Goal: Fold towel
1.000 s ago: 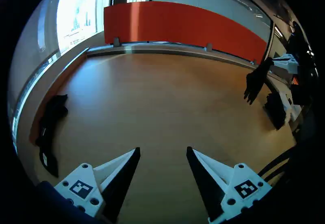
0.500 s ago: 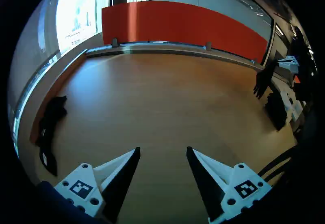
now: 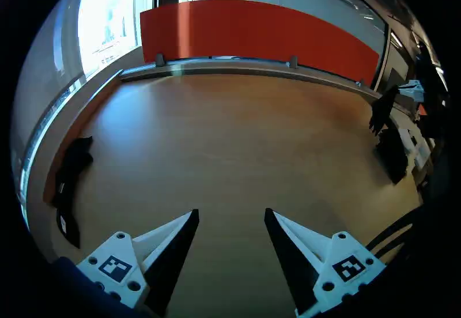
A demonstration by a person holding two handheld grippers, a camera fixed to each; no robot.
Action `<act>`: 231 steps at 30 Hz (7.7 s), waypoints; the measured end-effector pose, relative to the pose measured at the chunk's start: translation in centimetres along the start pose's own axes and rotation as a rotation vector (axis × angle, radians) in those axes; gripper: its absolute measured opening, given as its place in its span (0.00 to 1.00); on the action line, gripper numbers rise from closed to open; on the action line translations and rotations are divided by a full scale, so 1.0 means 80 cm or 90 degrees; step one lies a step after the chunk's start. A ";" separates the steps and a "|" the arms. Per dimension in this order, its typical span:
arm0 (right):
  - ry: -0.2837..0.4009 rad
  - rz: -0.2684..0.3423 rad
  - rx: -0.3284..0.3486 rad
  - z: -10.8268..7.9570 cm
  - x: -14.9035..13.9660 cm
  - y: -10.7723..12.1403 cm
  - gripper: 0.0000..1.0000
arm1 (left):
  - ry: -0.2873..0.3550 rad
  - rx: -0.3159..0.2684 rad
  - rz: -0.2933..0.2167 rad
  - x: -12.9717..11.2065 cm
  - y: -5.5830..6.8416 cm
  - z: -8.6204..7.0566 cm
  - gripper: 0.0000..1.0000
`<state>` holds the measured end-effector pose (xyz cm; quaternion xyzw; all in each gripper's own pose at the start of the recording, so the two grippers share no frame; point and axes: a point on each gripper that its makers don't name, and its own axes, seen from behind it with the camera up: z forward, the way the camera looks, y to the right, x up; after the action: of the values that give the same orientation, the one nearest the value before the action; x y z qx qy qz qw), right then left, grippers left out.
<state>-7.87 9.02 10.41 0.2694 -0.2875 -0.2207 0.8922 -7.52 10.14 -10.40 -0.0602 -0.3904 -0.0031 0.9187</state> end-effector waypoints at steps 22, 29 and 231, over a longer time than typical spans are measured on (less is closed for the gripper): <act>-0.014 0.011 -0.012 -0.014 -0.040 0.052 0.03 | -0.004 -0.002 0.015 0.009 0.032 0.005 0.84; -0.011 0.008 -0.013 -0.014 -0.036 0.059 0.03 | -0.005 -0.001 0.017 0.010 0.034 0.006 0.84; 0.308 0.274 -0.356 -0.173 0.031 -0.067 1.00 | 0.296 -0.004 0.037 0.186 -0.036 -0.062 0.84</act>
<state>1.41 8.54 -1.43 -0.0050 -0.0491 -0.0292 0.9984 6.22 7.36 -2.81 -0.0720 -0.1661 0.0080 0.9834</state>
